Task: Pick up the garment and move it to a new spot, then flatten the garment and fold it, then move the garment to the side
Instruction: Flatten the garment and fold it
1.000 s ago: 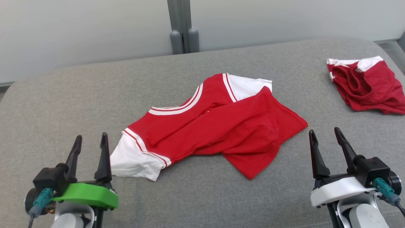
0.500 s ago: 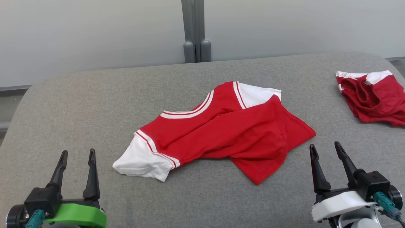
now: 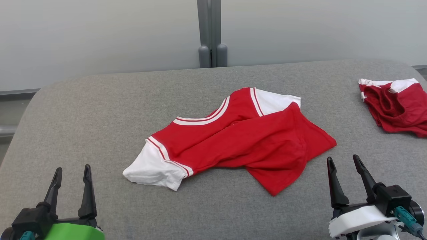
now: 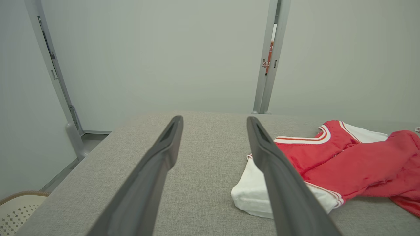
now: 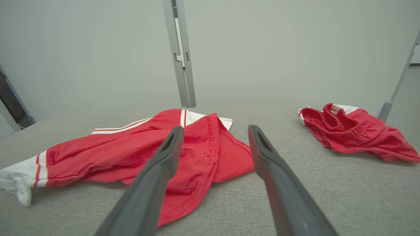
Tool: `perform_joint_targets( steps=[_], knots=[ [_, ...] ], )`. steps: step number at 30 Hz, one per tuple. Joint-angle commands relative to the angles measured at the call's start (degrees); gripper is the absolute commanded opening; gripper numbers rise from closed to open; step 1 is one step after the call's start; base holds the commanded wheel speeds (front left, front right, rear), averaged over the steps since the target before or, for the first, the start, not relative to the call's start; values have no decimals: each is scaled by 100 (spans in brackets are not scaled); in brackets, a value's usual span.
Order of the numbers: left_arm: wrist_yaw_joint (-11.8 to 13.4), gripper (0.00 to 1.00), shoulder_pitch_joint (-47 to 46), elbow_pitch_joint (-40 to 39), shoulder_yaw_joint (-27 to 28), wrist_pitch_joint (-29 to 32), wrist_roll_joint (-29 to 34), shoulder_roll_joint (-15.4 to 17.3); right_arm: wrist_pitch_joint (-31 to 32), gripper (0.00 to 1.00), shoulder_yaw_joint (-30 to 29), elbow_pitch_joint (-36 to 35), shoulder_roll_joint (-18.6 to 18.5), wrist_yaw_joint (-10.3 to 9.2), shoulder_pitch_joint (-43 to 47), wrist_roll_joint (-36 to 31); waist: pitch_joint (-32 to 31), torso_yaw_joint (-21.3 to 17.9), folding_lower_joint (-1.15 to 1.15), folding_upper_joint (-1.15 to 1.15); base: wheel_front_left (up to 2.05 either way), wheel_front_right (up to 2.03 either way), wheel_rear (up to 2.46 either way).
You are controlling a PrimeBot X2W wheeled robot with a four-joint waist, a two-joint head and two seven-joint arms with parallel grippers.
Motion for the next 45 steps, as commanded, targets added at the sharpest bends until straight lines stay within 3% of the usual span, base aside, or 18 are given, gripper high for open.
perform_joint_targets(
  steps=[1,24,45],
  knots=[
    [-60,100,98,15,70,-14,27,-32,13,100,-9,6,5,-8,69,39,4,5,0,0,0,0,0],
    [-414,100,79,237,441,-15,474,-444,87,100,-12,109,7,-8,10,46,2,35,0,0,0,0,0],
    [-519,100,92,314,586,-15,652,-562,99,100,-15,174,-16,-8,14,55,-42,51,0,0,0,0,0]
  ],
)
